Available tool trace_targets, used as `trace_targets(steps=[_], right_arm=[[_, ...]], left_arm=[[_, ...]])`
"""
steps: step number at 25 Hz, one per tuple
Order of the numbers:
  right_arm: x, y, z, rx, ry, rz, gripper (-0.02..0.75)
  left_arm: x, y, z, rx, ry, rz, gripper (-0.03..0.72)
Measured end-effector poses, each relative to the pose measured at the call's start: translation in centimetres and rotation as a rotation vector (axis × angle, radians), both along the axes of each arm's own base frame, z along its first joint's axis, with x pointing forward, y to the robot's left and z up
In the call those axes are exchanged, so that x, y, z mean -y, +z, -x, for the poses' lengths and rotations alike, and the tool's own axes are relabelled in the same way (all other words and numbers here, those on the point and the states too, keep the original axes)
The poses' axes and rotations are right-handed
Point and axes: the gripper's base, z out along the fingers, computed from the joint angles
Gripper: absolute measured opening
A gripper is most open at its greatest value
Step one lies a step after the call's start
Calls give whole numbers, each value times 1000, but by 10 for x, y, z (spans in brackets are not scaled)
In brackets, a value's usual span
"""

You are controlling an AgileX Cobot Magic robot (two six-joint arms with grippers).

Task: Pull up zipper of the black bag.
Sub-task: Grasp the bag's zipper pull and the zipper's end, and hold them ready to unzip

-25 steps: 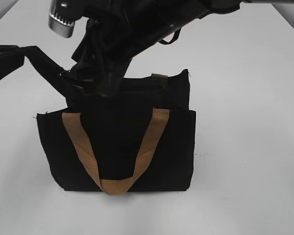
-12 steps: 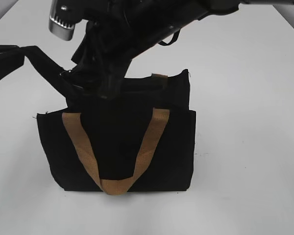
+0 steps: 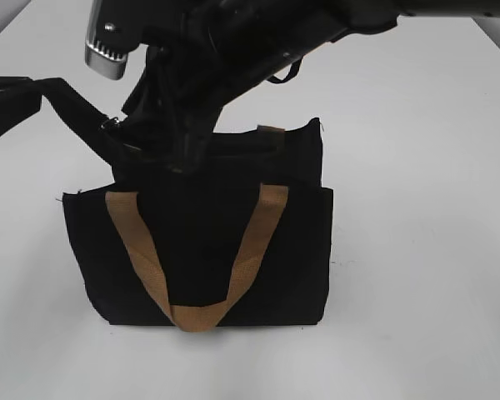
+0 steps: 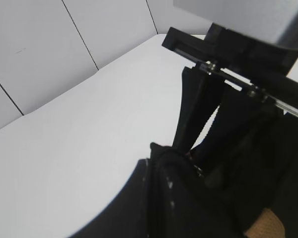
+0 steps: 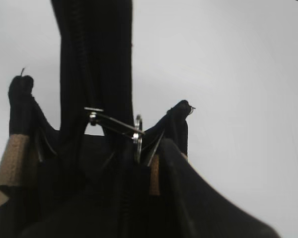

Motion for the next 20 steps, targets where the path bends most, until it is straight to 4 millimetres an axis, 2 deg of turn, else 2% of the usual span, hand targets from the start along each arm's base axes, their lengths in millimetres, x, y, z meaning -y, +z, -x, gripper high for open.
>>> trace_targets(steps=[6,12,20], right_arm=[[-1,-3,-1,1,8,5,-1],[0,-1,-1,6,7,4,-1],[18,20,2,13,-13,23,-1]], left_arm=[[0,0,0,-2,1,3,3],[0,0,0,-2,1,3,3],[-1,-1,0,-14,14,-6,3]])
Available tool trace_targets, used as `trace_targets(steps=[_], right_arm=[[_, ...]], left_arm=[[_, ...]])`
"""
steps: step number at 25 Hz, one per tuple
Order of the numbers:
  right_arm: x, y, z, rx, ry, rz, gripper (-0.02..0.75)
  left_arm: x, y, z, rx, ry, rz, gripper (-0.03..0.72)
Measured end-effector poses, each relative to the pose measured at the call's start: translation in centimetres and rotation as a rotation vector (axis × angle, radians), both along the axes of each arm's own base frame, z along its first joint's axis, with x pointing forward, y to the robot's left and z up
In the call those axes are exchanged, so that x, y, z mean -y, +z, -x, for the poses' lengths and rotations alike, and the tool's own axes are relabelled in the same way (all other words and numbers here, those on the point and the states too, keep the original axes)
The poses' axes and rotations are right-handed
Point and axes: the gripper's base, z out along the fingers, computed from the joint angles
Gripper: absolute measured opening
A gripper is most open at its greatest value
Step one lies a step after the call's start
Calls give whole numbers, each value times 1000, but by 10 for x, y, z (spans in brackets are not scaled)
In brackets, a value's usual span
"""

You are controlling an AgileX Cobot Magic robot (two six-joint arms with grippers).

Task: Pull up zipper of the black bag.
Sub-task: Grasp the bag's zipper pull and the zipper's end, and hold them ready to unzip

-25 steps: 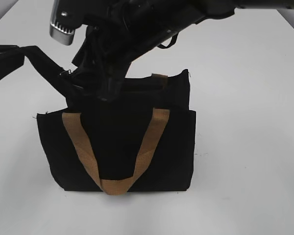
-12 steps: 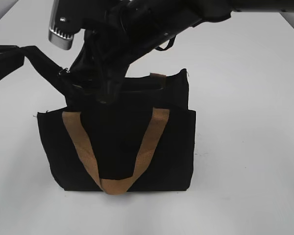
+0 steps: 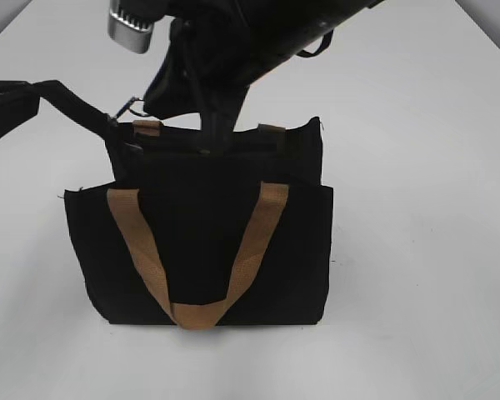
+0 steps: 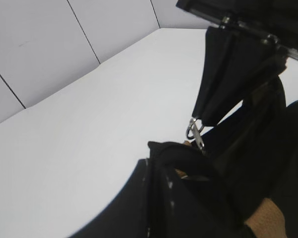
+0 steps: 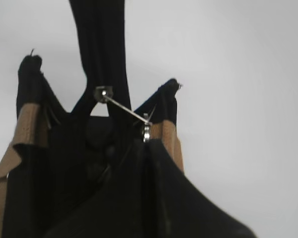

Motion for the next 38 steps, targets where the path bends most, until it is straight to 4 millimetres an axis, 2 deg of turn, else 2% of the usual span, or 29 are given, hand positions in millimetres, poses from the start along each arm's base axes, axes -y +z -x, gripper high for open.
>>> trace_targets(steps=[3,9,22,29,33,38], right_arm=[[9,-1,0,-51,-19,40,-1],[13,-6,7,-138,-6,108,-1],[19,-10,9,-177,-39,179,-1],[30,6,18,-187,-77,213,-1],[42,11,22,-204,-106,283,-1],[51,16,29,-246,-152,329,-1]], left_arm=[[-1,-1,0,-10,10,-3,3],[-4,-4,-1,-63,55,17,3],[-18,-24,-1,-328,247,28,3],[-21,-31,2,-428,302,34,3],[-27,-38,6,-505,355,-20,3],[-28,-40,7,-529,367,-28,3]])
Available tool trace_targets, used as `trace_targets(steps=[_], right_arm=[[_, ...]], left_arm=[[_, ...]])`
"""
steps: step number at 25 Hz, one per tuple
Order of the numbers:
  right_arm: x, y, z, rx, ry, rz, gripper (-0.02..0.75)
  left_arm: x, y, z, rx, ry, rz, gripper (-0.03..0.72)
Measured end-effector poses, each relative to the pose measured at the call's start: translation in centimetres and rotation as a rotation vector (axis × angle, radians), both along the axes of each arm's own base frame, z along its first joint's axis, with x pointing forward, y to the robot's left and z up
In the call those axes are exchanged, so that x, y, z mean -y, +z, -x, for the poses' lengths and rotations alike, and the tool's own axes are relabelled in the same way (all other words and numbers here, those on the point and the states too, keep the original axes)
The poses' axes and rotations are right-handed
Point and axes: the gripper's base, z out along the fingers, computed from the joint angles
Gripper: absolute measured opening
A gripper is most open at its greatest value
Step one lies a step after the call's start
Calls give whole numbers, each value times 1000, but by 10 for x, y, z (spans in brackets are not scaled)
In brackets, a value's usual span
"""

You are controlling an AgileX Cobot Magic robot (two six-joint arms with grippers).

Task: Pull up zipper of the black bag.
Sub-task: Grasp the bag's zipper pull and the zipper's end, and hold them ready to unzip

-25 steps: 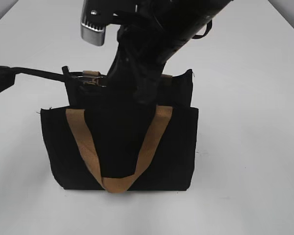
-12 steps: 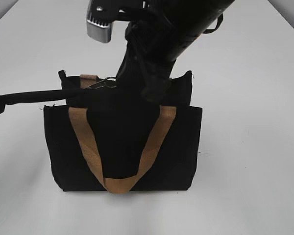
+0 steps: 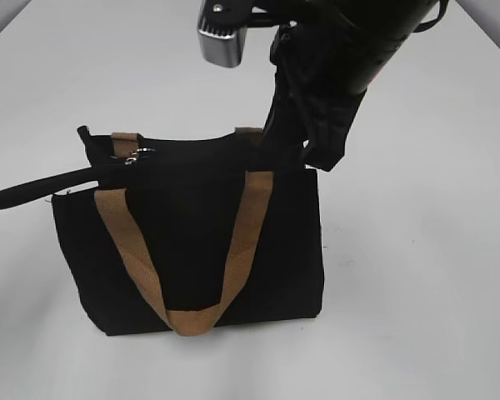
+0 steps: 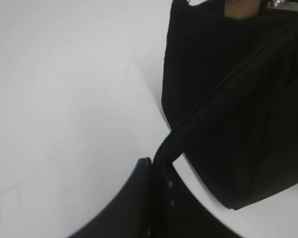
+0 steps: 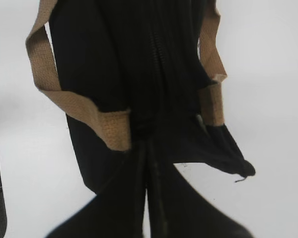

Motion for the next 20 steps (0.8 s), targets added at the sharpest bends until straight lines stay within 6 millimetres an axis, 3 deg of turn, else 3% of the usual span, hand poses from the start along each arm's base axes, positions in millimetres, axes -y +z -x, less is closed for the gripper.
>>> trace_targets(steps=[3,6,9,13,20], right_arm=[[-1,4,2,1,-6,-25,-1],[-15,9,5,28,17,-130,1],[-33,10,4,101,75,-228,97],[-52,-6,-5,193,158,-234,276],[-68,-32,-19,276,209,-208,308]], left_arm=[[0,2,0,12,-2,12,3],[1,8,1,64,-15,44,3],[1,20,6,144,-25,115,3],[4,24,5,184,-36,154,3],[5,32,3,212,-41,170,3]])
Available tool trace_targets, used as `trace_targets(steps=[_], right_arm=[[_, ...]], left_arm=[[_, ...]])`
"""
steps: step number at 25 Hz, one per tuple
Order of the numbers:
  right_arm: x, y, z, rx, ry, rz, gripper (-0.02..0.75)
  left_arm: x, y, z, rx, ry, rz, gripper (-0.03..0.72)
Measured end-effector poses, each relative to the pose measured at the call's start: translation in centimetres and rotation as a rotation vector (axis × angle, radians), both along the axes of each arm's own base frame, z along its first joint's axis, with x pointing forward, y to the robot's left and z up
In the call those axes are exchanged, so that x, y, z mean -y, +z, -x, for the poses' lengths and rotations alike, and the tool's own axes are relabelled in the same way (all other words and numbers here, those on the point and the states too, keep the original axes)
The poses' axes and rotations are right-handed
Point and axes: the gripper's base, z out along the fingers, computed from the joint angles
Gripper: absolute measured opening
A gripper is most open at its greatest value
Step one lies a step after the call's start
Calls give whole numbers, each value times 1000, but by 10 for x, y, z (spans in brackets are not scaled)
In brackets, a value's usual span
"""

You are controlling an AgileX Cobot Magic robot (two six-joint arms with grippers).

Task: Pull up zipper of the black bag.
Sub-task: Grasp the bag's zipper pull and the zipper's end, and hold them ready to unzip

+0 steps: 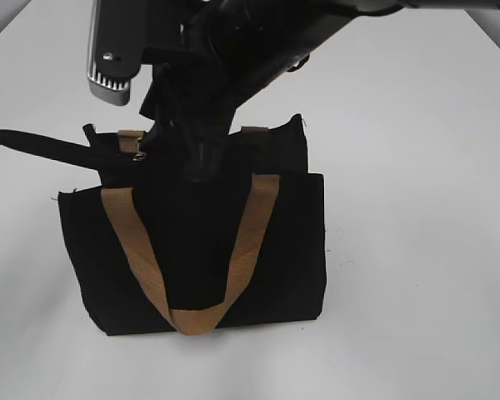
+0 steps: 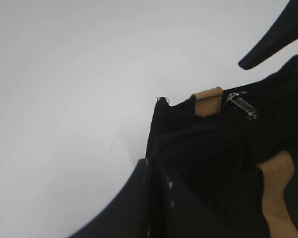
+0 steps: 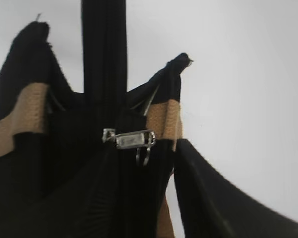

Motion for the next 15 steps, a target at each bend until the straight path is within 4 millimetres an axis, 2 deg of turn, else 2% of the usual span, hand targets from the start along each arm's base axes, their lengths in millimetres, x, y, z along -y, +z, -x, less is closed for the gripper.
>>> trace_targets(steps=[6,15], right_arm=[[-3,-3,-8,64,-13,-18,283],[-7,-23,-14,56,-1,27,261]], left_arm=[[1,3,-1,25,-8,15,3],[1,3,-1,30,-10,18,3]])
